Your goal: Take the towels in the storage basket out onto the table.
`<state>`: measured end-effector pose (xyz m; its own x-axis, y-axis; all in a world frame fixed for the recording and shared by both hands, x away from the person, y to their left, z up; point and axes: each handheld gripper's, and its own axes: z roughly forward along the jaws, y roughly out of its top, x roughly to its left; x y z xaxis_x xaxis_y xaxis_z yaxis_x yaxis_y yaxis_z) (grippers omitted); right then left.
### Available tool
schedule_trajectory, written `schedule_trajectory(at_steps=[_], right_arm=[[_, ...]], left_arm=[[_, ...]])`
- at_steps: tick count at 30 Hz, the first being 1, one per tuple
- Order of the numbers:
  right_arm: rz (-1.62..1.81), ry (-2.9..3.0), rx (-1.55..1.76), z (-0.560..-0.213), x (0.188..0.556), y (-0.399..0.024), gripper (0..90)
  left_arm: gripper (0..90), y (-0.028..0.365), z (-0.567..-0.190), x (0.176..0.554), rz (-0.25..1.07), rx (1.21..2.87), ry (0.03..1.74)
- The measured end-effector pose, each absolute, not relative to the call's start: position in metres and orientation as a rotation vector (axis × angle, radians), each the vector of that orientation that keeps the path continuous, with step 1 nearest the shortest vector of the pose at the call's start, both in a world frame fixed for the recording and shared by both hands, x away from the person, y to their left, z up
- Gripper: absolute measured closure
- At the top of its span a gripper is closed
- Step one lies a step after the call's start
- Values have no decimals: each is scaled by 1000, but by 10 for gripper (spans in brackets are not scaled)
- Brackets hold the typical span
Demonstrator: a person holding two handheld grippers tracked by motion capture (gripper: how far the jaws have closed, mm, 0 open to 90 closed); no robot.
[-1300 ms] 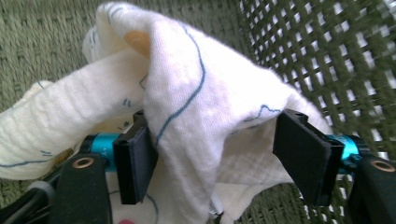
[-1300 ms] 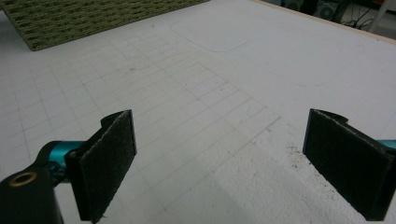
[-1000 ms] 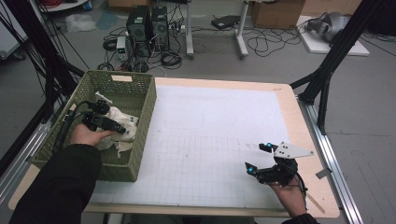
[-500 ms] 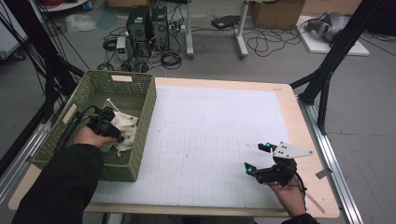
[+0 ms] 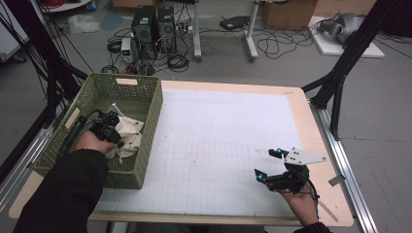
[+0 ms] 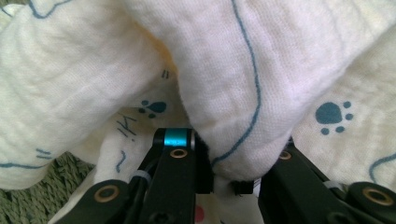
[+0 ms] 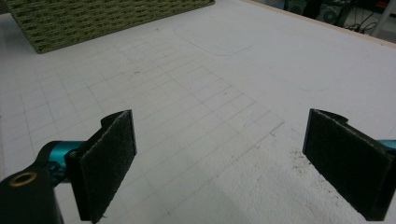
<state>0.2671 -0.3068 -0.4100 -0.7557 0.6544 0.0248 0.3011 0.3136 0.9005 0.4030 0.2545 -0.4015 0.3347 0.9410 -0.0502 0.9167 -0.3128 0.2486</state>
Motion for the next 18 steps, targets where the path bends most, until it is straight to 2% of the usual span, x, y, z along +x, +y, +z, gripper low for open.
schedule_trajectory(at_steps=[7,18], right_arm=[[1423,2238,860,-410,268,-308,88],[1434,2228,869,-409,267,-309,88]], left_arm=[[829,260,-393,402,157,2333,1647],[829,273,-369,390,157,2184,1599]])
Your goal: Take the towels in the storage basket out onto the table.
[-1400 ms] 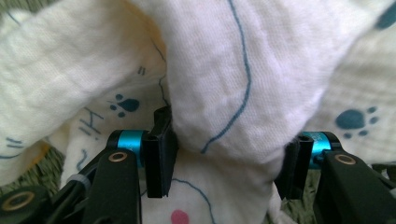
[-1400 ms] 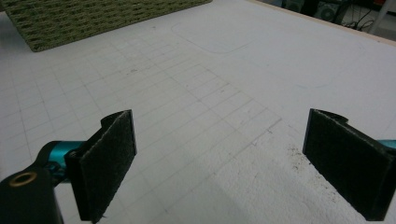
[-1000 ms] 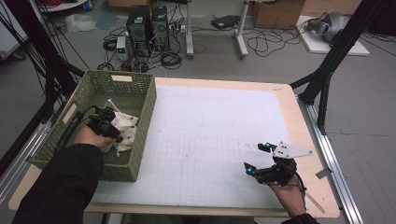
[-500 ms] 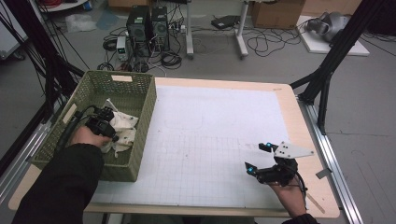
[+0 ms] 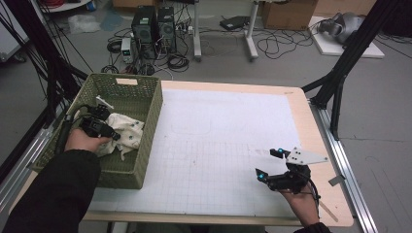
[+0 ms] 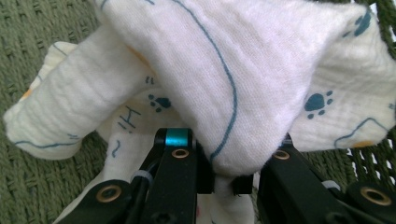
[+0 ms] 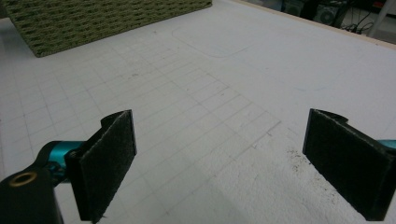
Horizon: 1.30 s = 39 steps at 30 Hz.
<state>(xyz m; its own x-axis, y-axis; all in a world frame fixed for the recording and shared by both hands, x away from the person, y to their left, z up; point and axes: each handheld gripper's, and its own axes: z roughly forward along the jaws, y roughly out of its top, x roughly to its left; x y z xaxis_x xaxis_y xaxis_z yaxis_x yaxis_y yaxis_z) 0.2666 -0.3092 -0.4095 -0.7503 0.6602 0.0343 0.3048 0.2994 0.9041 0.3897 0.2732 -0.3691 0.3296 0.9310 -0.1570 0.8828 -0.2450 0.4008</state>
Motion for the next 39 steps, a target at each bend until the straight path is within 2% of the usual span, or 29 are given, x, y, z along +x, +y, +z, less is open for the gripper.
schedule_trajectory(at_steps=[23,39], right_arm=[[1438,2227,871,-410,268,-309,88],[1434,2226,872,-410,268,-310,88]], left_arm=[[828,299,-355,371,96,1901,1539],[828,314,-347,362,80,1792,1506]])
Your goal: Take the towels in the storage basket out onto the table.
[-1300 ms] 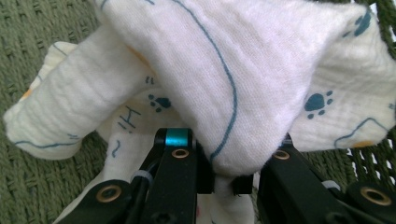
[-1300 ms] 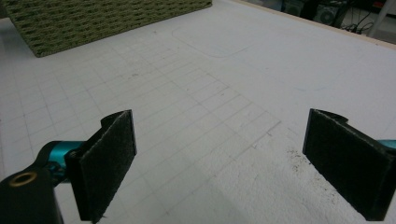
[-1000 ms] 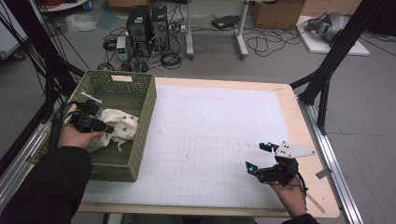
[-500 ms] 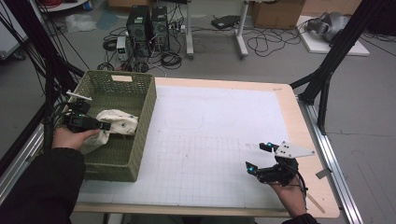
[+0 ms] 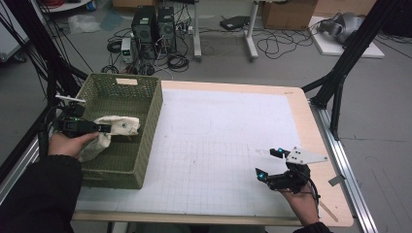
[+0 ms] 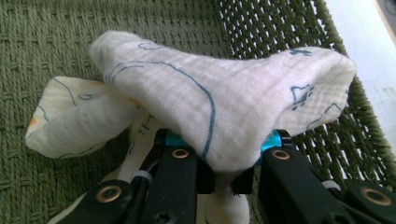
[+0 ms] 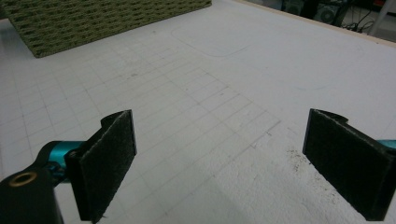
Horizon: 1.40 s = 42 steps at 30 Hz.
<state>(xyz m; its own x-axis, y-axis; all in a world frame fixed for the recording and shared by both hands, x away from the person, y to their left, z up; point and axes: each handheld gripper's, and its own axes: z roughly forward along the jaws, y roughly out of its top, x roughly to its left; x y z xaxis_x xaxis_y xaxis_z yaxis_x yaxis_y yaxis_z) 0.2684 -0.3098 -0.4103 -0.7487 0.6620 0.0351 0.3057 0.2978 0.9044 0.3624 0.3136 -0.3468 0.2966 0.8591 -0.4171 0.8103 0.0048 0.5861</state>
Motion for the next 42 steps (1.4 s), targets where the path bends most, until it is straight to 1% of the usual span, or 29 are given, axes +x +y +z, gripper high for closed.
schedule_trajectory(at_steps=[15,42], right_arm=[[1438,2226,883,-411,269,-311,88],[1438,2221,890,-412,270,-313,88]], left_arm=[[828,318,-342,359,42,1721,1467],[827,322,-338,358,-24,1643,1437]])
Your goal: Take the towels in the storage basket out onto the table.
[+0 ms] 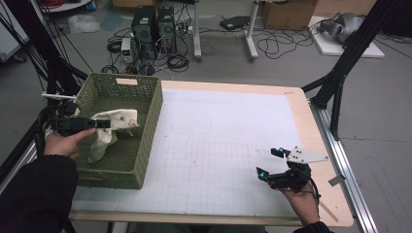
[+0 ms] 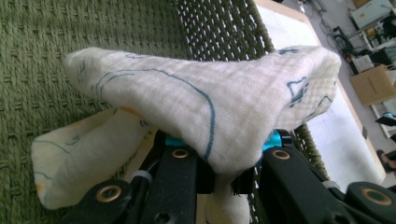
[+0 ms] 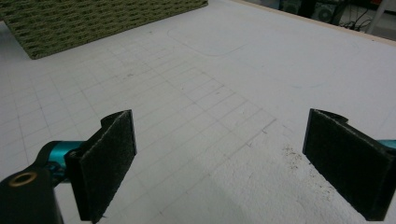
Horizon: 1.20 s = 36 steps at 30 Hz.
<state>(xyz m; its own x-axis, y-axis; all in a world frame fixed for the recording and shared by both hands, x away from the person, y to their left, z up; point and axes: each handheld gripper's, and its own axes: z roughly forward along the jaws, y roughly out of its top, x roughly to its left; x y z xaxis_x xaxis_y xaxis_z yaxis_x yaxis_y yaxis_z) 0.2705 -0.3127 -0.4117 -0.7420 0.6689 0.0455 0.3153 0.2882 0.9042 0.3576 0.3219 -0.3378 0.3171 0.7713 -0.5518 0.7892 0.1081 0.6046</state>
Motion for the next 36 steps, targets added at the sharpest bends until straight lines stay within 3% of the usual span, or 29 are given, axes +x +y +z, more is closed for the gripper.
schedule_trajectory(at_steps=[36], right_arm=[[1435,2234,882,-412,272,-310,89]], left_arm=[[827,310,-323,361,-132,1538,1351]])
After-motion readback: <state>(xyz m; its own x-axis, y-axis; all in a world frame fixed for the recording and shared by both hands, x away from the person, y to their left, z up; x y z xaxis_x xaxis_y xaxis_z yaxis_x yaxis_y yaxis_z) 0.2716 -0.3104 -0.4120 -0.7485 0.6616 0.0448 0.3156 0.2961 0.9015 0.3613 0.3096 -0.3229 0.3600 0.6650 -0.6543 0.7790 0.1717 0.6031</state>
